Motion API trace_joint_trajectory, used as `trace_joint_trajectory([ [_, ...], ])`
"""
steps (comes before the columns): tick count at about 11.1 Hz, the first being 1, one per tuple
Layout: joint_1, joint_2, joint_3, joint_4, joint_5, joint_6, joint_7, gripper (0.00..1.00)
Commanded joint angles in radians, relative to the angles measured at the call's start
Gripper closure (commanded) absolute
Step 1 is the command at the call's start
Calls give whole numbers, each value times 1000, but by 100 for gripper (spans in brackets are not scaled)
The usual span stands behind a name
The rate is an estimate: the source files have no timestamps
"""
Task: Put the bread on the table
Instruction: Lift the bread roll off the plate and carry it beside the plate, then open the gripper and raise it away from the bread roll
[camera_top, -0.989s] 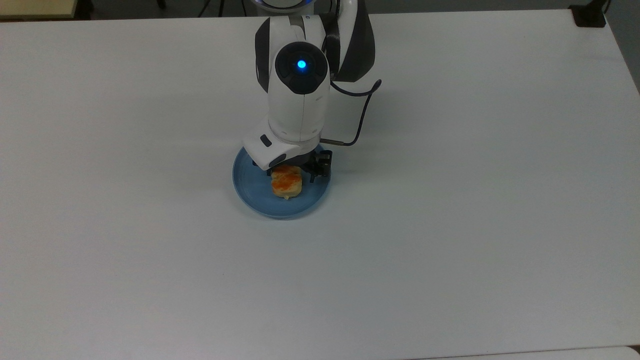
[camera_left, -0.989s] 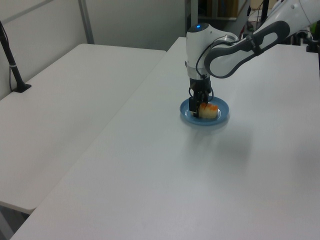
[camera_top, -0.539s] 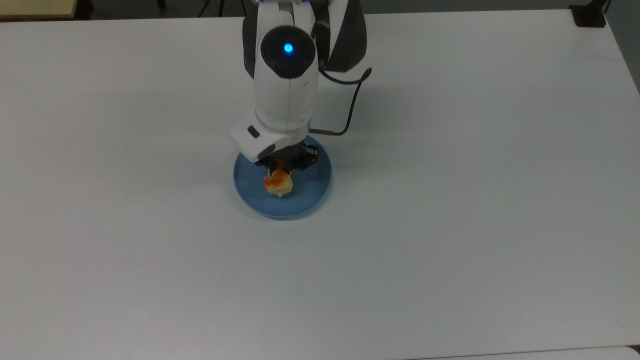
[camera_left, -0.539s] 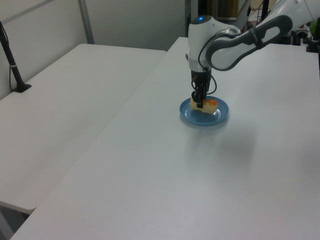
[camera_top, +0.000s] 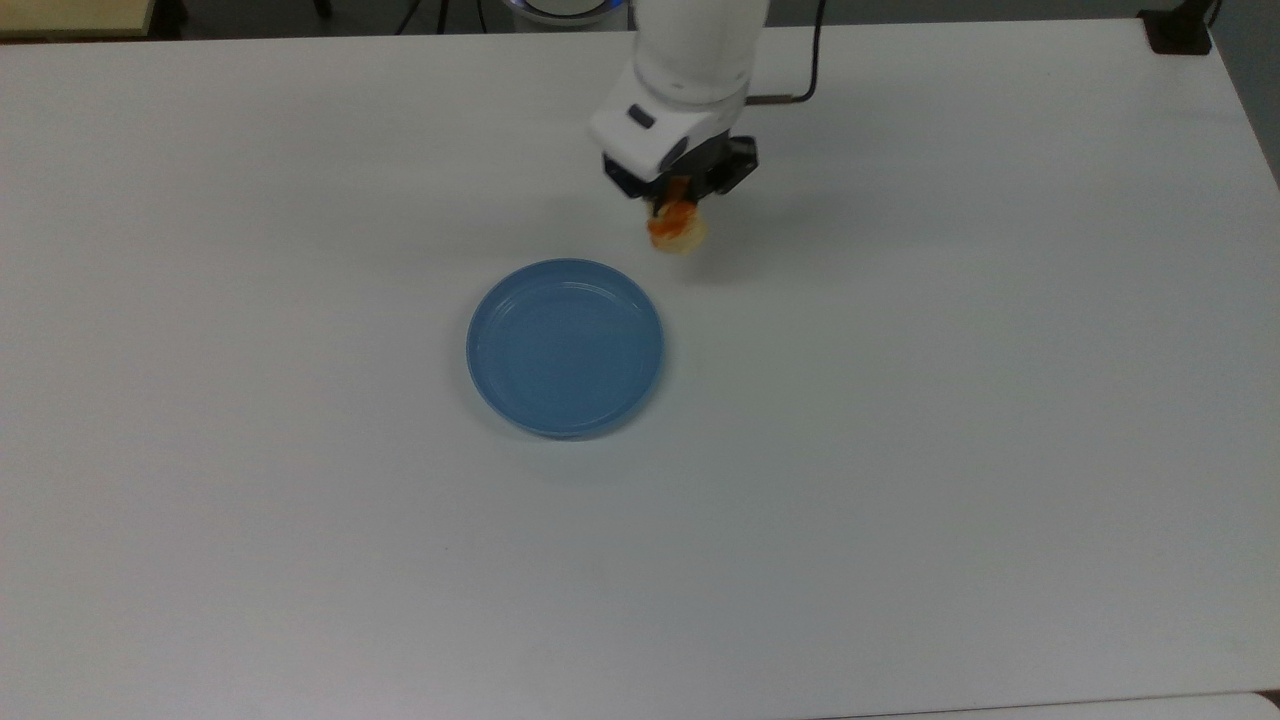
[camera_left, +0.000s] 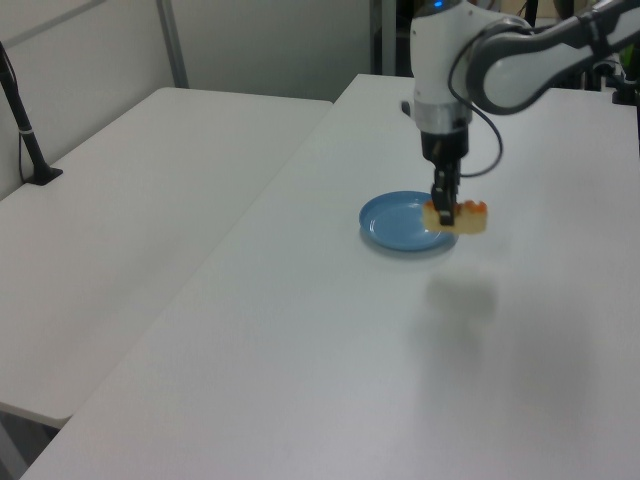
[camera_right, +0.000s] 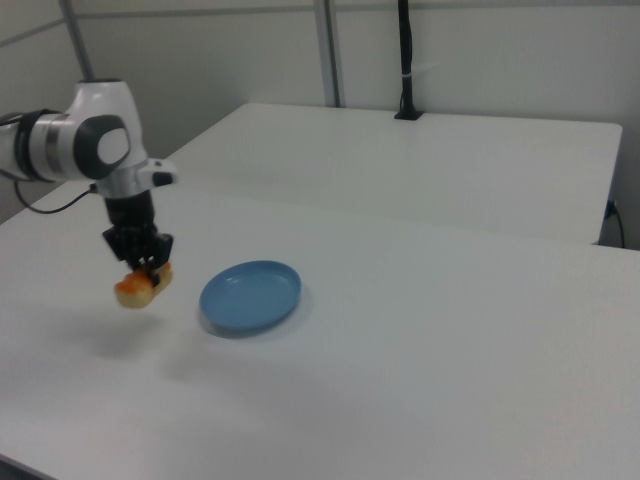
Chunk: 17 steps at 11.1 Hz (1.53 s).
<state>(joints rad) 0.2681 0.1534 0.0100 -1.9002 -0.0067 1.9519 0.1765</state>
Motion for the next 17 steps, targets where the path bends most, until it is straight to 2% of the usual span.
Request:
trace_joint_trajectory([
  [1,16,-29,88,-132,17,22,64,64],
  [3,17,36,132,-132,14,33,141,64],
  [5,43,86,143,-143,1,94,214,64],
  [6,48,98,145,-143,-15,119,236,52],
  [7,48,103,145,-142,-21,120,241,7],
  [8,46,101,145,-135,-21,114,241,0],
  [10,34,63,145,-97,-22,66,238,0],
  [11,14,36,145,-48,-22,8,233,0],
  [14,-122,-49,142,119,-35,-190,141,0],
  [15,-162,-63,131,162,-36,-229,117,0],
  [17,-194,-92,63,202,-38,-242,104,0],
])
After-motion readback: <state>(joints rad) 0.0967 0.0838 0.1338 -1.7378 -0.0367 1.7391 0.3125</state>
